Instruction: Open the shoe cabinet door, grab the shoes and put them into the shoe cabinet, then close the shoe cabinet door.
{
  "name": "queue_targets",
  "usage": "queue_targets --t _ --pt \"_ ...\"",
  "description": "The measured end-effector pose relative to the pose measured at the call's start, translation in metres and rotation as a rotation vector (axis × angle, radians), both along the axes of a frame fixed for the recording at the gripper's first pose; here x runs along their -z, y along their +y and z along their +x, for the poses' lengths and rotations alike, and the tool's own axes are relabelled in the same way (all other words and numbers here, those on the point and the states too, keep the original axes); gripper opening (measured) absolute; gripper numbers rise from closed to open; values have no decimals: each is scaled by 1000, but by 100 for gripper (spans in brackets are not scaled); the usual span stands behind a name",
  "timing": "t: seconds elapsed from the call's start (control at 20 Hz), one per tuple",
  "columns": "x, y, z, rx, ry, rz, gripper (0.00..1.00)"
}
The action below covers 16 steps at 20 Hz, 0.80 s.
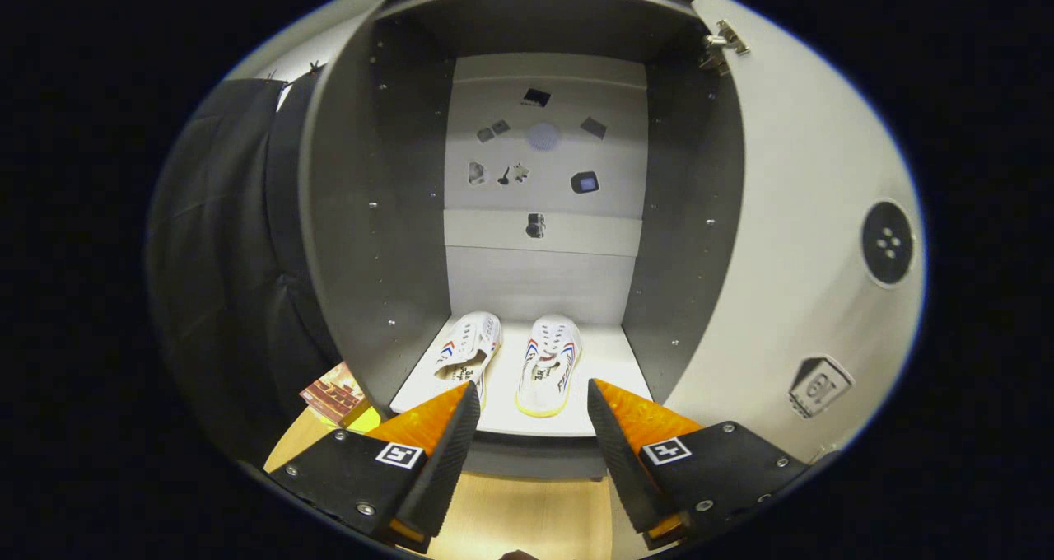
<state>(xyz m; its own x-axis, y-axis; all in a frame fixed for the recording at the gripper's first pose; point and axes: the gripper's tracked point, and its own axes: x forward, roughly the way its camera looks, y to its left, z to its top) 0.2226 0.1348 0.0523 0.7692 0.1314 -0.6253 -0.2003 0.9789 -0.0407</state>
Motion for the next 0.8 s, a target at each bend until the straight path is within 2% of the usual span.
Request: queue_targets --t 0.3,0.45,0.55,0.8 --pt "-47 -15 -80 -47 -50 98 89" --pt "-73 -34 -111 -50 -103 89 91" --pt "-90 -37 -128 -86 -160 97 92" --pt "-107 -49 -174 -123 -224 93 93"
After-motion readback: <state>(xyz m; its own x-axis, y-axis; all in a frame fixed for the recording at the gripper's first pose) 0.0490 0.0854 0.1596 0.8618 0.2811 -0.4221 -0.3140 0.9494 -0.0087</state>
